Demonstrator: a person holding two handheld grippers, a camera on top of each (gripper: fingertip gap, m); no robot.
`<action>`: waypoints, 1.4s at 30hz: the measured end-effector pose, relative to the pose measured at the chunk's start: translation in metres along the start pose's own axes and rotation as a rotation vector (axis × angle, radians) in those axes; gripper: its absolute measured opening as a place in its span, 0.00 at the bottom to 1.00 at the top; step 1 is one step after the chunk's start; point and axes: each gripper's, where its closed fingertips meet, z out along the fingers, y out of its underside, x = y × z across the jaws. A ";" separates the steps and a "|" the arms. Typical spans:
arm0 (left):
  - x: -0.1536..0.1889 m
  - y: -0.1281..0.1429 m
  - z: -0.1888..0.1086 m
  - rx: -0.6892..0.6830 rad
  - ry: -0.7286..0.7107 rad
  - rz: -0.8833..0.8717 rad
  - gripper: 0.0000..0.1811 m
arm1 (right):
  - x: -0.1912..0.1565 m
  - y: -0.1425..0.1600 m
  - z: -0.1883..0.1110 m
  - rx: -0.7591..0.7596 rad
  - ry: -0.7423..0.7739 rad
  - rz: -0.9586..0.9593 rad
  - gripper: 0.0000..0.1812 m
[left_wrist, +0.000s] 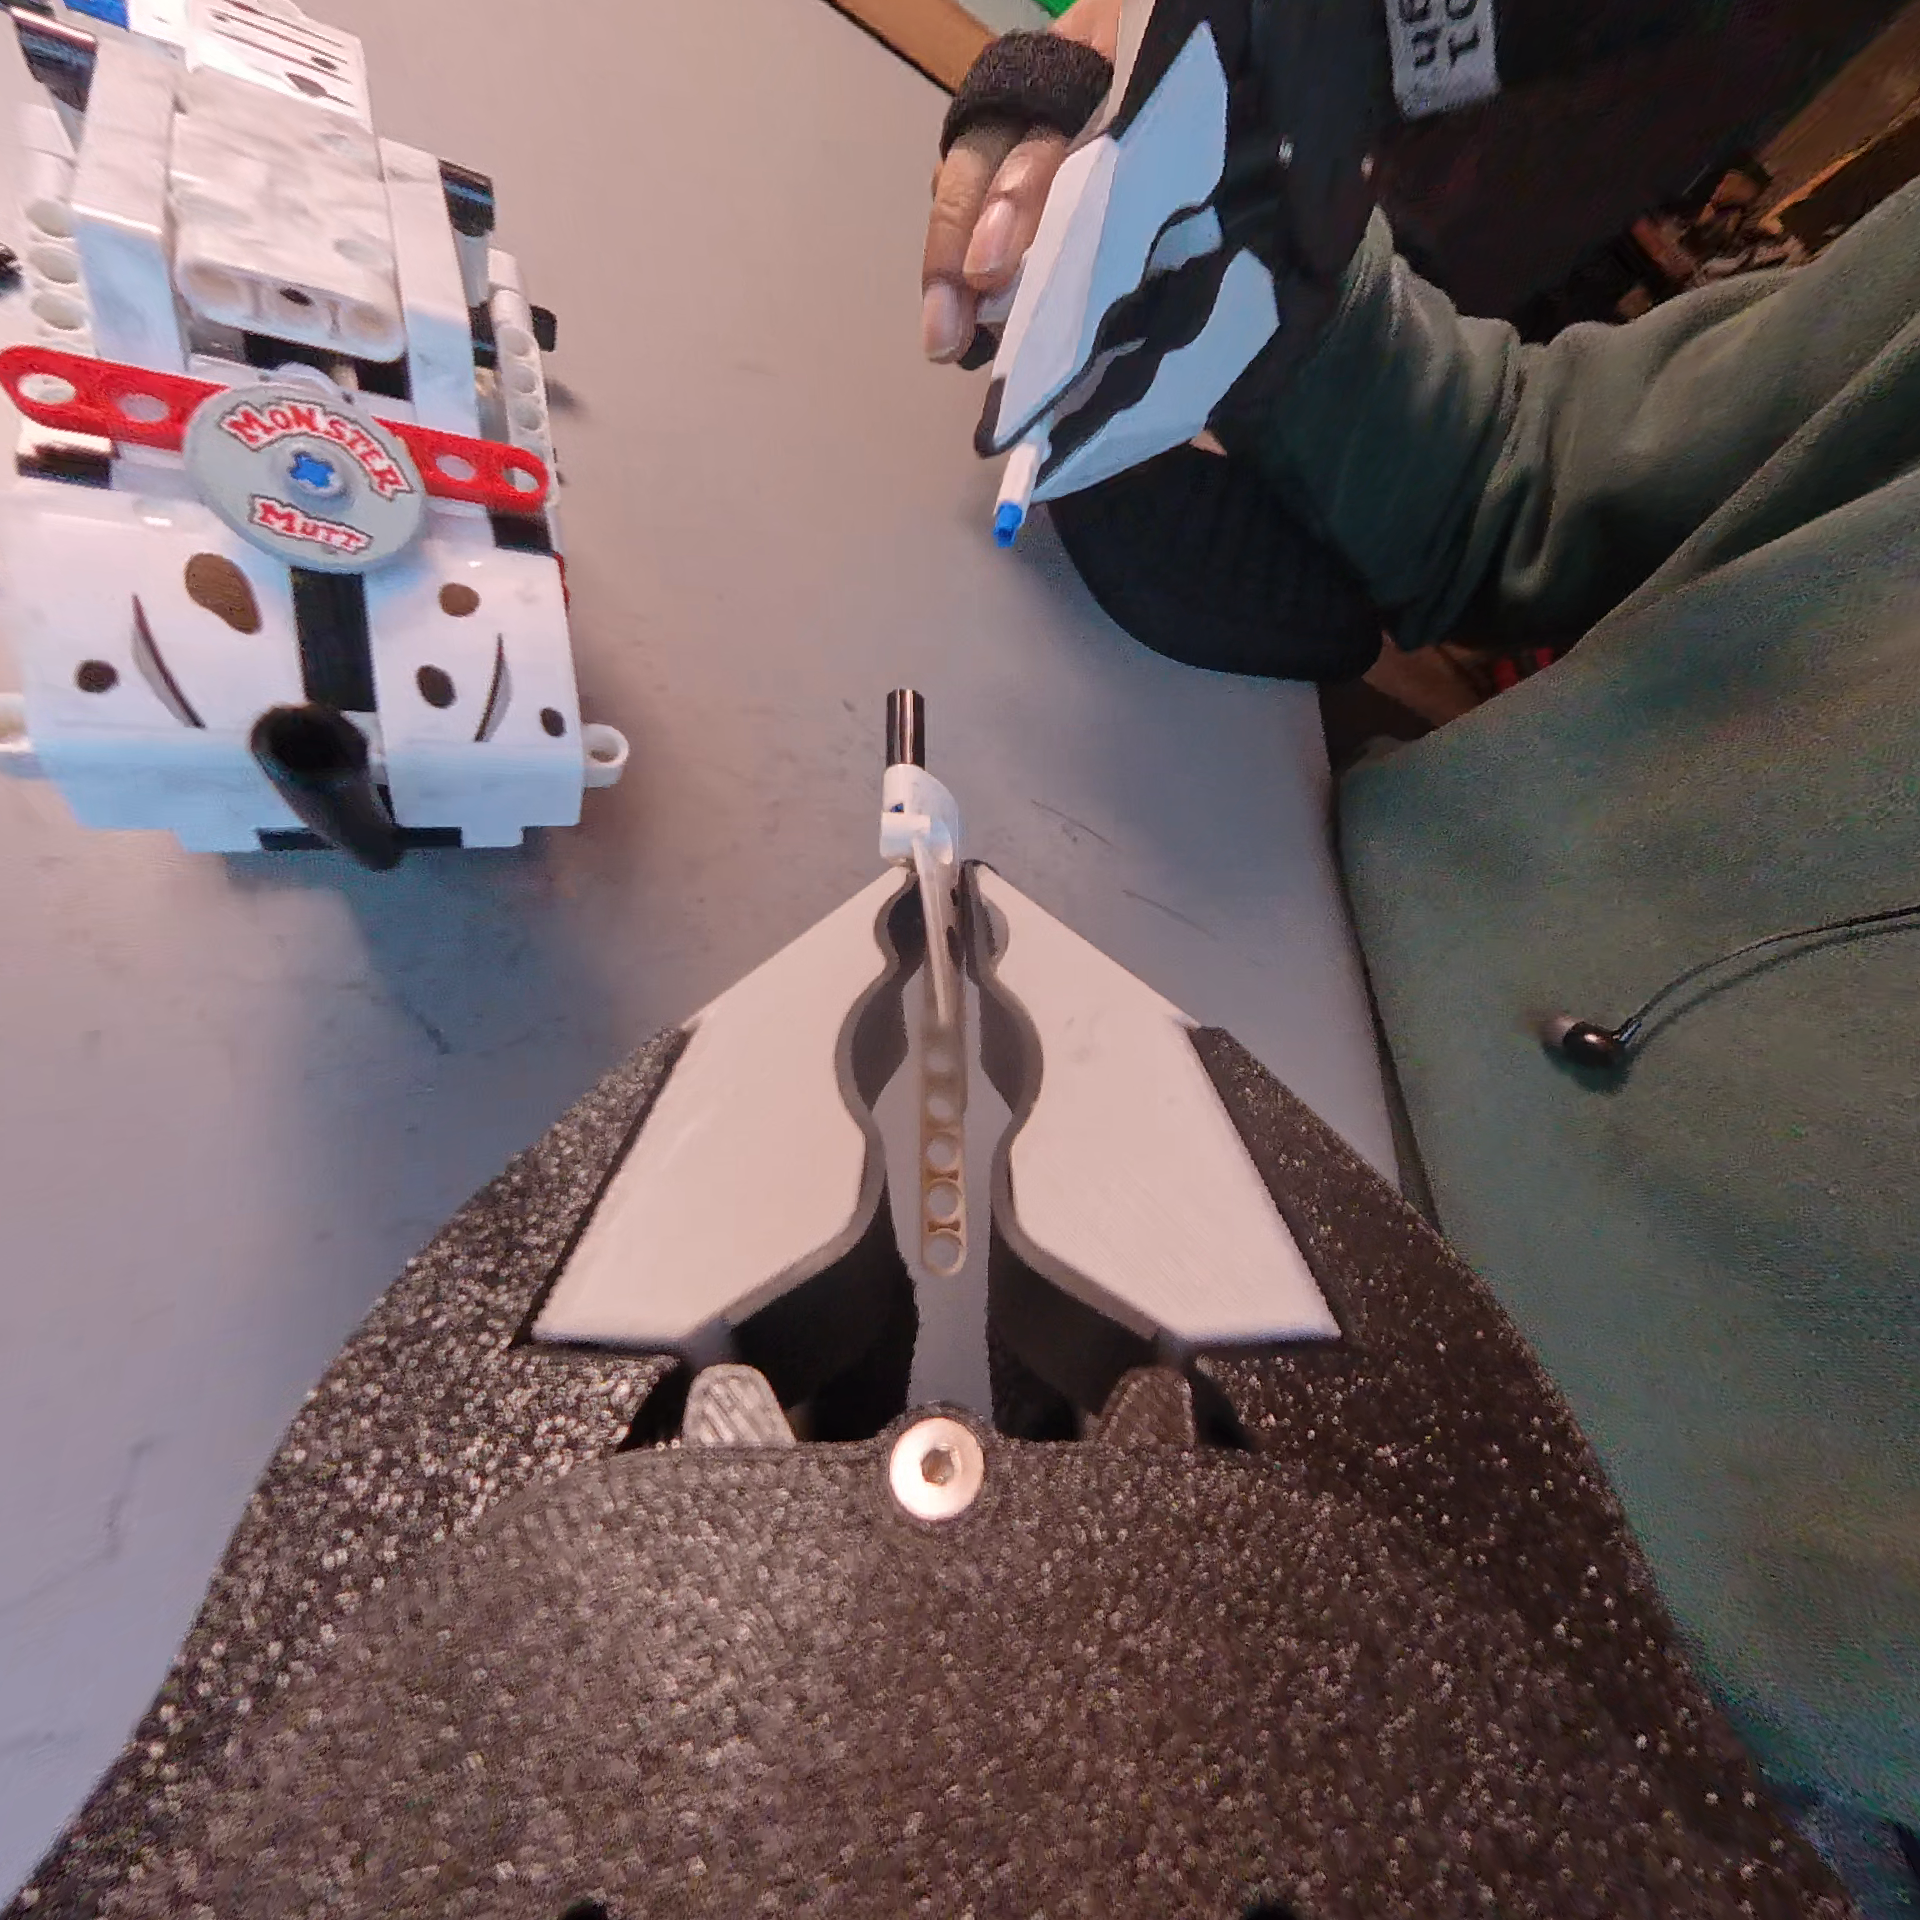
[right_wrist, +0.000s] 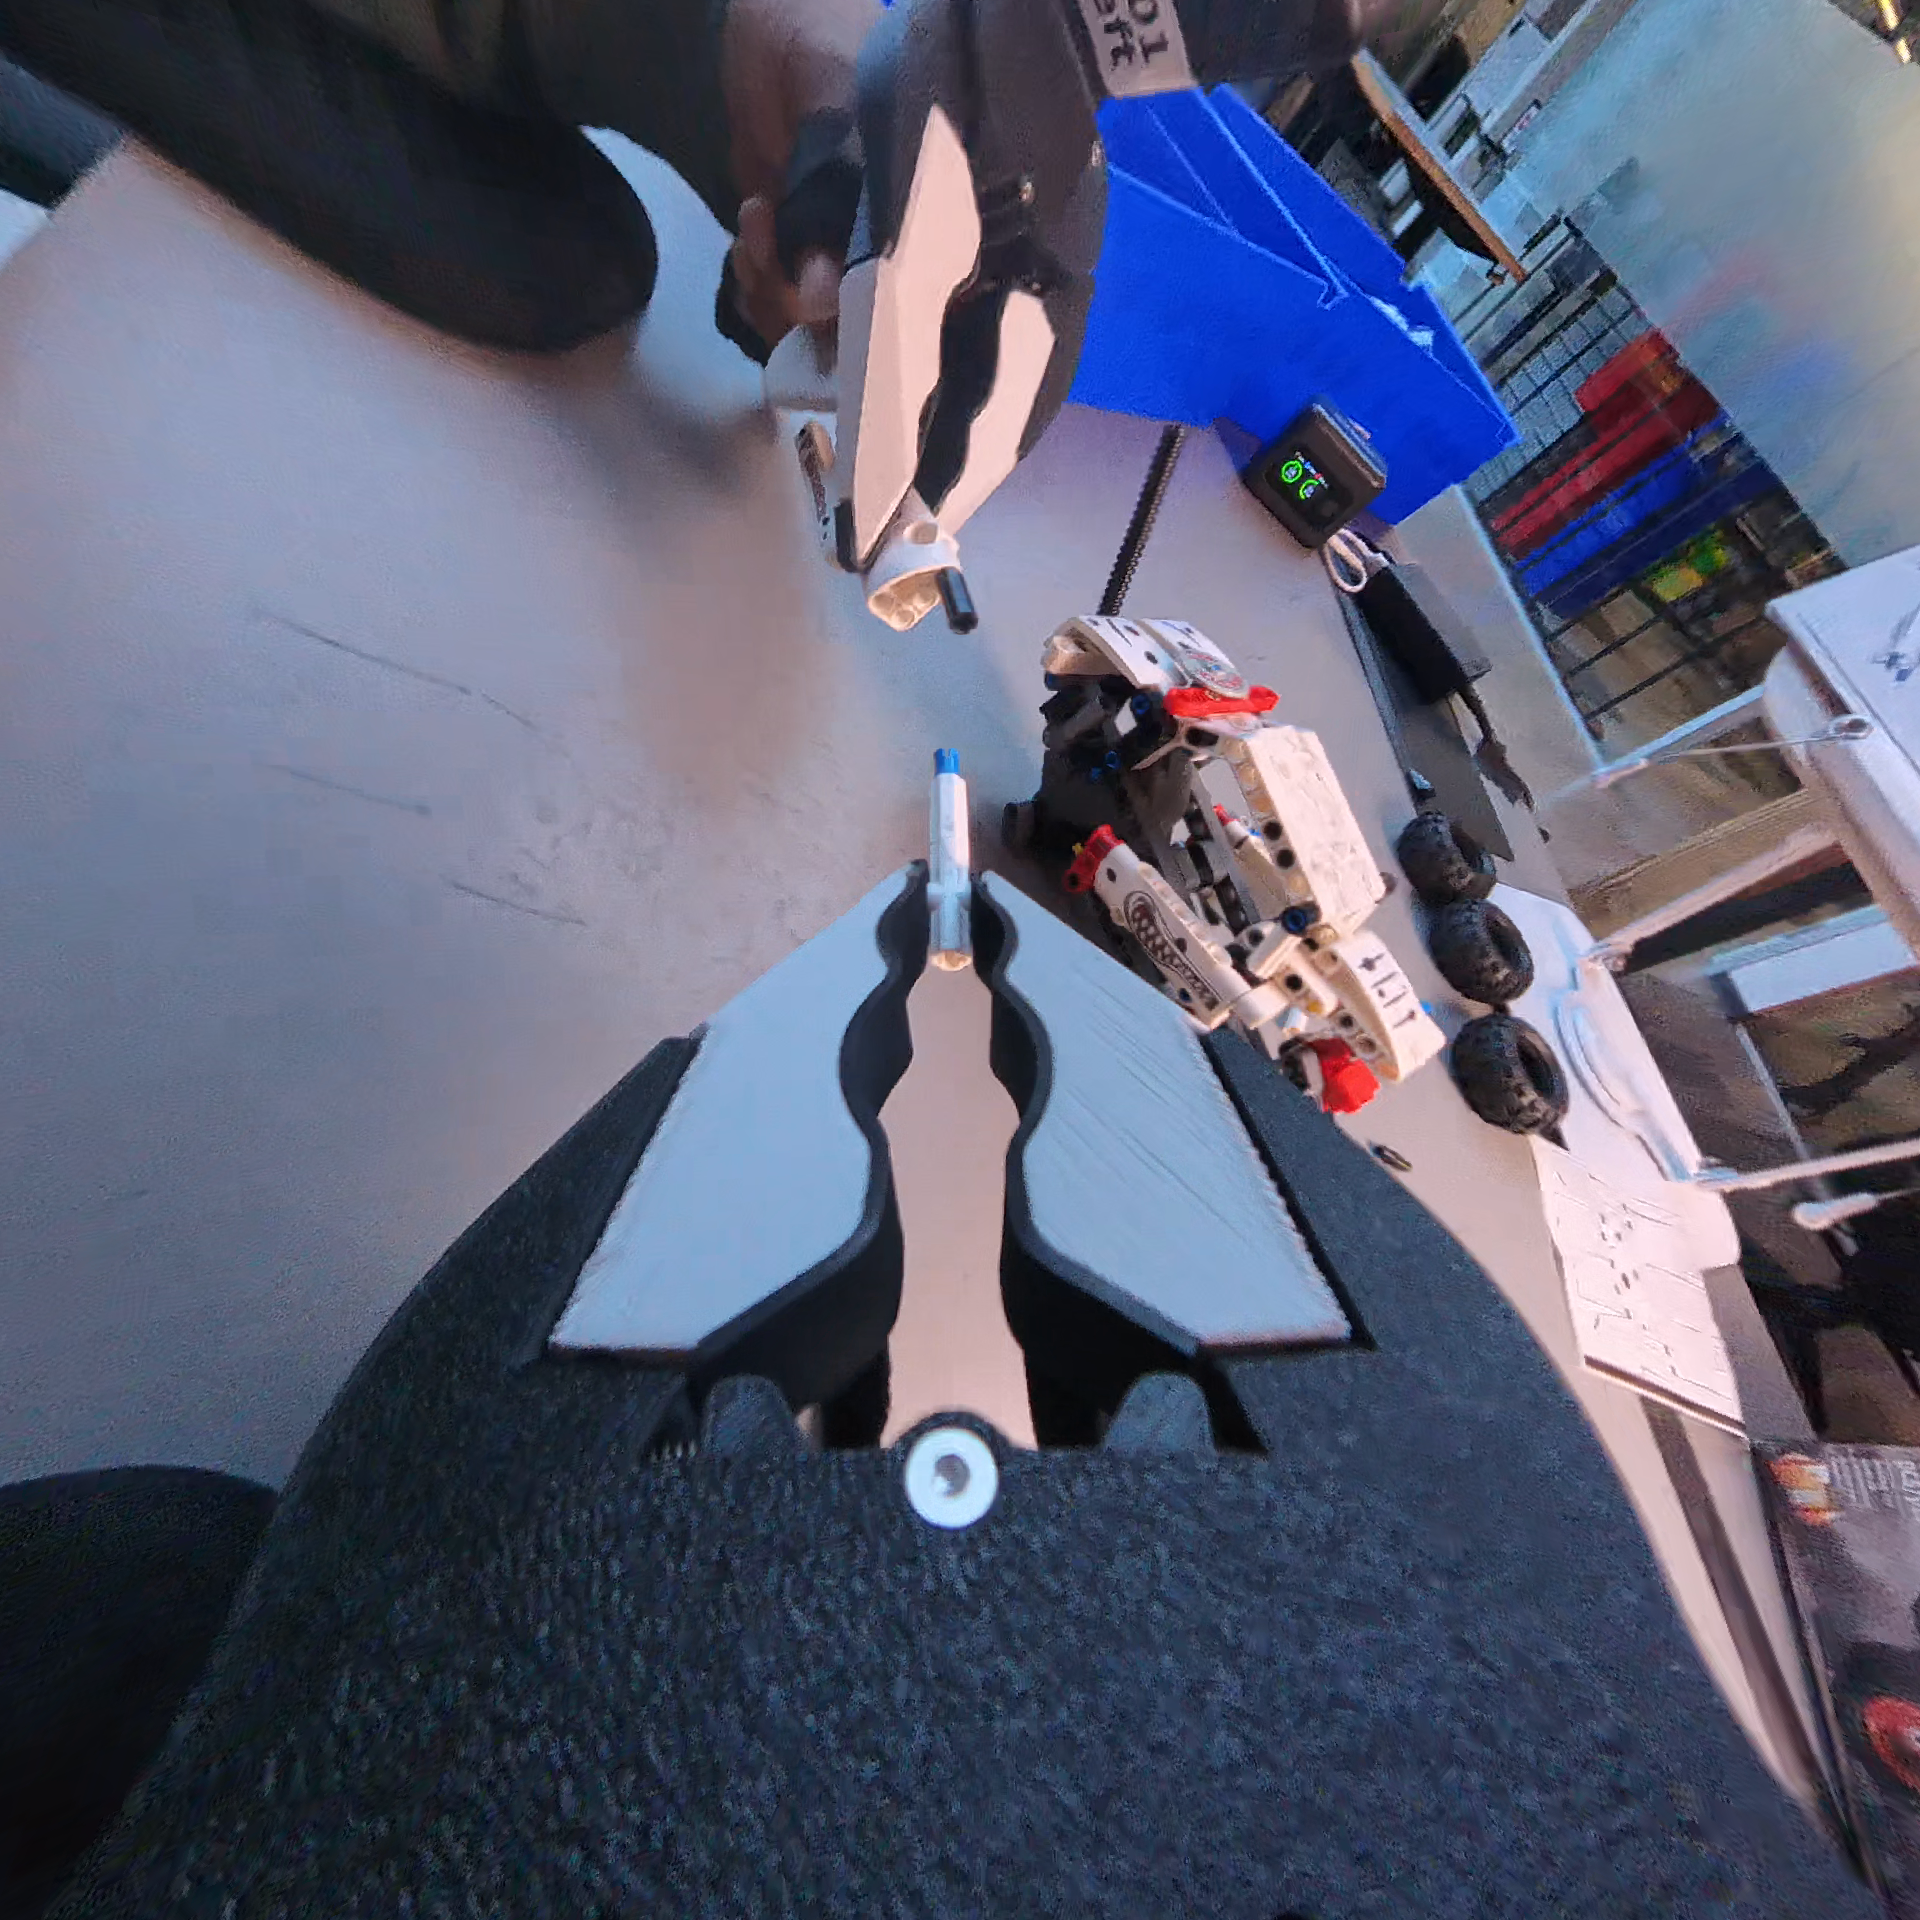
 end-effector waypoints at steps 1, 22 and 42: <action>-0.001 -0.001 0.003 -0.013 -0.005 0.018 0.03 | 0.002 -0.003 0.002 0.011 0.007 -0.005 0.04; 0.024 -0.019 0.038 0.047 -0.003 0.144 0.08 | -0.025 -0.024 0.039 0.068 -0.033 0.004 0.04; 0.017 -0.039 0.009 0.193 -0.027 0.140 0.03 | 0.121 0.041 0.014 -0.036 0.218 0.331 0.04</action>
